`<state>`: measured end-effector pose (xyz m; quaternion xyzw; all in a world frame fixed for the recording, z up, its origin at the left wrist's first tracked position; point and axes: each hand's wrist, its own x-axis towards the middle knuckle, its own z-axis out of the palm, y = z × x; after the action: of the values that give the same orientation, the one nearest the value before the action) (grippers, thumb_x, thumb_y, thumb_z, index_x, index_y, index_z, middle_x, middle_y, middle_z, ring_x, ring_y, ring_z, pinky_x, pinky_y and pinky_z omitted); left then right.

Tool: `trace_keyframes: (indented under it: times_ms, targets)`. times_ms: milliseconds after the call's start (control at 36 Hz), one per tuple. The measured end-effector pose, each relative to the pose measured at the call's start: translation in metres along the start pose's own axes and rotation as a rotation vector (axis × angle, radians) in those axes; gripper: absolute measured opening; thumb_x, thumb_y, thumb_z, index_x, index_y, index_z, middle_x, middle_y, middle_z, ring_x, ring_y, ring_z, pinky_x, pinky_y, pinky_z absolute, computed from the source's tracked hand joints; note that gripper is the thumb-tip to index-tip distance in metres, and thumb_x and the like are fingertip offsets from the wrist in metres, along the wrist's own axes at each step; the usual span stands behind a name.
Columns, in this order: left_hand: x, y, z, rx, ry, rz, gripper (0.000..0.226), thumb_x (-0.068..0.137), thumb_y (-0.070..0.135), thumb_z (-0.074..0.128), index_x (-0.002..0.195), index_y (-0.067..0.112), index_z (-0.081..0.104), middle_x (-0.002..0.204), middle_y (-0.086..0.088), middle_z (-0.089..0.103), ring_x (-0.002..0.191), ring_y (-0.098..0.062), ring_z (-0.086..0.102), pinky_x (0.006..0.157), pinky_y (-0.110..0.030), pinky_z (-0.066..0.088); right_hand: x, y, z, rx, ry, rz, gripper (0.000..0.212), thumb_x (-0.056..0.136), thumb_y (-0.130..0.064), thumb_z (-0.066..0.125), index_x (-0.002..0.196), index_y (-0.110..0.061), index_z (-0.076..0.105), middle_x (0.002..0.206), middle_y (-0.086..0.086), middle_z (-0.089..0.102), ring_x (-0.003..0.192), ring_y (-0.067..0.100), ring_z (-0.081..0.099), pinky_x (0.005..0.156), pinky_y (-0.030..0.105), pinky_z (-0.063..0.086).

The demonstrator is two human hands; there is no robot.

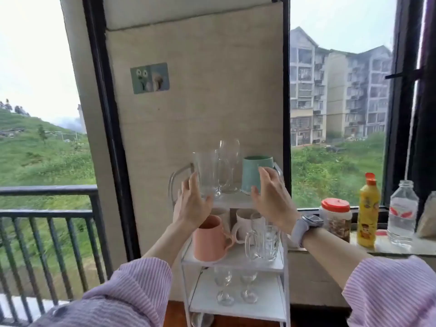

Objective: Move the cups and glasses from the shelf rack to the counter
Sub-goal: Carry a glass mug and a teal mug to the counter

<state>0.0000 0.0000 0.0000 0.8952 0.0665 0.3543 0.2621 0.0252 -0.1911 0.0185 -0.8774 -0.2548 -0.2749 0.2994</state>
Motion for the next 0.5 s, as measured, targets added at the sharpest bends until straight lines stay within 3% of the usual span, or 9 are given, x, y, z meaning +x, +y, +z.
trace_keyframes:
  times_ms: [111,194,250,333,417,500]
  targets:
    - [0.036,-0.009,0.016,-0.103,0.005,-0.035,0.086,0.084,0.044,0.057,0.146,0.022,0.002,0.151,-0.012,0.021,0.133,-0.034,0.031,0.1,-0.05,0.038,0.03,-0.004,0.016,-0.003,0.05,0.142,0.052,0.09,-0.009,0.045,0.133,0.011,0.024,0.132,0.026,0.039,0.123,0.038,0.04,0.104,0.039,0.035]
    - [0.061,-0.013,0.033,-0.223,0.005,-0.056,0.096,0.081,0.044,0.062,0.146,0.021,-0.005,0.154,-0.012,0.018,0.136,-0.033,0.03,0.105,-0.049,0.035,0.046,0.0,0.029,0.025,0.112,0.219,0.034,0.09,-0.007,0.043,0.119,0.01,0.038,0.123,0.026,0.044,0.111,0.035,0.044,0.094,0.032,0.035]
    - [0.074,-0.016,0.044,-0.353,0.038,-0.059,0.102,0.076,0.038,0.071,0.145,0.019,-0.001,0.149,-0.015,0.027,0.132,-0.032,0.035,0.106,-0.05,0.035,0.053,0.004,0.033,0.126,0.181,0.279,0.027,0.089,-0.004,0.044,0.114,0.007,0.041,0.117,0.022,0.046,0.102,0.031,0.048,0.085,0.031,0.041]
    - [0.082,-0.017,0.056,-0.482,0.092,-0.077,0.106,0.068,0.032,0.079,0.143,0.023,0.005,0.136,-0.012,0.041,0.116,-0.025,0.049,0.097,-0.043,0.044,0.06,0.009,0.037,0.338,0.248,0.394,0.015,0.088,-0.005,0.045,0.101,-0.006,0.038,0.102,0.01,0.052,0.083,0.021,0.049,0.064,0.023,0.041]
    - [0.088,-0.02,0.061,-0.516,0.117,-0.082,0.103,0.065,0.039,0.079,0.141,0.027,0.011,0.123,-0.007,0.048,0.105,-0.023,0.052,0.082,-0.035,0.046,0.067,0.015,0.04,0.422,0.275,0.495,0.018,0.087,-0.01,0.046,0.104,-0.003,0.045,0.106,0.013,0.058,0.088,0.027,0.054,0.07,0.03,0.041]
    - [0.09,-0.022,0.06,-0.53,0.128,-0.069,0.097,0.066,0.039,0.078,0.139,0.026,0.016,0.112,-0.003,0.049,0.098,-0.023,0.053,0.077,-0.034,0.046,0.073,0.019,0.04,0.408,0.222,0.572,0.031,0.088,-0.018,0.047,0.106,0.005,0.058,0.109,0.022,0.064,0.096,0.034,0.059,0.072,0.029,0.04]
